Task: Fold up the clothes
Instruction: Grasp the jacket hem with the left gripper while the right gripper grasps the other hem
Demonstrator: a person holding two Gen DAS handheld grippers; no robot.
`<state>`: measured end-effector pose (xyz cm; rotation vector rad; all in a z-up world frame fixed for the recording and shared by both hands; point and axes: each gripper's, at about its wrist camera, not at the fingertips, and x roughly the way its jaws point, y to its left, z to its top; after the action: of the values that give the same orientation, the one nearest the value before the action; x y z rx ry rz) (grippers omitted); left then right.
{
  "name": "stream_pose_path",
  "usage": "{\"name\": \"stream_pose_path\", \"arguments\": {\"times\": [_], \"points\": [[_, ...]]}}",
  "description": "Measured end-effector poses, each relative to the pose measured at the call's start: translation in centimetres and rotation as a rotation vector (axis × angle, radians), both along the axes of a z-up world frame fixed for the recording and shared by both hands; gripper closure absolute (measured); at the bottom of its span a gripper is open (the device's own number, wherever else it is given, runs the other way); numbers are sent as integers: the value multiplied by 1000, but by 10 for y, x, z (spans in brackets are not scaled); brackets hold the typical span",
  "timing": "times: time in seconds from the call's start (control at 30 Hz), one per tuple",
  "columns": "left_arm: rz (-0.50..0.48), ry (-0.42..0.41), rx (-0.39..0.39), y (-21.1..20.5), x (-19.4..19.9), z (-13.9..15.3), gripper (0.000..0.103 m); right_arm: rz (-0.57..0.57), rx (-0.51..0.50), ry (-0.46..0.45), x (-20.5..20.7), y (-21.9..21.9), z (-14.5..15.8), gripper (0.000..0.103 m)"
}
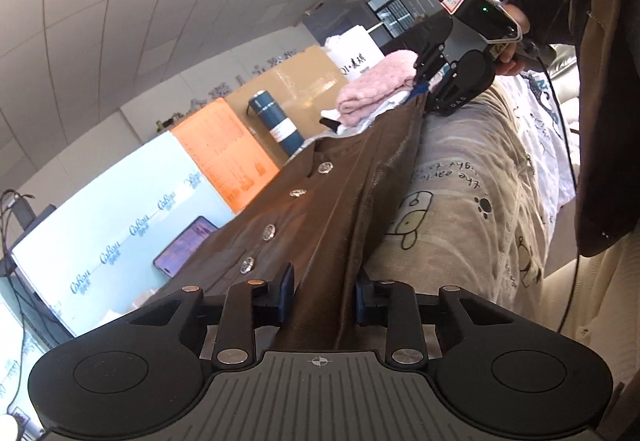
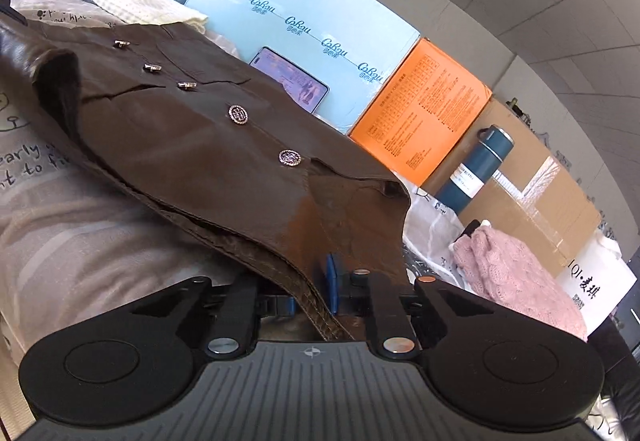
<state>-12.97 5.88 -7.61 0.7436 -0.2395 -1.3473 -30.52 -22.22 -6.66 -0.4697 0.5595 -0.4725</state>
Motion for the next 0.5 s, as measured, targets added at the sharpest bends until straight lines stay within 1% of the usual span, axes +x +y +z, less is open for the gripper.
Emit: {"name": "stream_pose_path", "arguments": {"times": [0.07, 0.17, 0.3, 0.4, 0.5], "points": [[32, -16, -32, 0, 4, 1, 74, 14, -3, -3, -2, 9, 2, 97], [85, -8, -96, 11, 11, 7, 78, 57, -7, -20, -9, 28, 11, 98], [153, -1, -204, 18, 19, 17, 79, 98, -36, -47, -15, 48, 22, 98], [177, -43, -259, 8, 21, 19, 84, 97, -55, -72, -9, 45, 27, 98], [197, -103, -306, -4, 24, 23, 87, 89, -72, -136, -3, 37, 38, 98]]}}
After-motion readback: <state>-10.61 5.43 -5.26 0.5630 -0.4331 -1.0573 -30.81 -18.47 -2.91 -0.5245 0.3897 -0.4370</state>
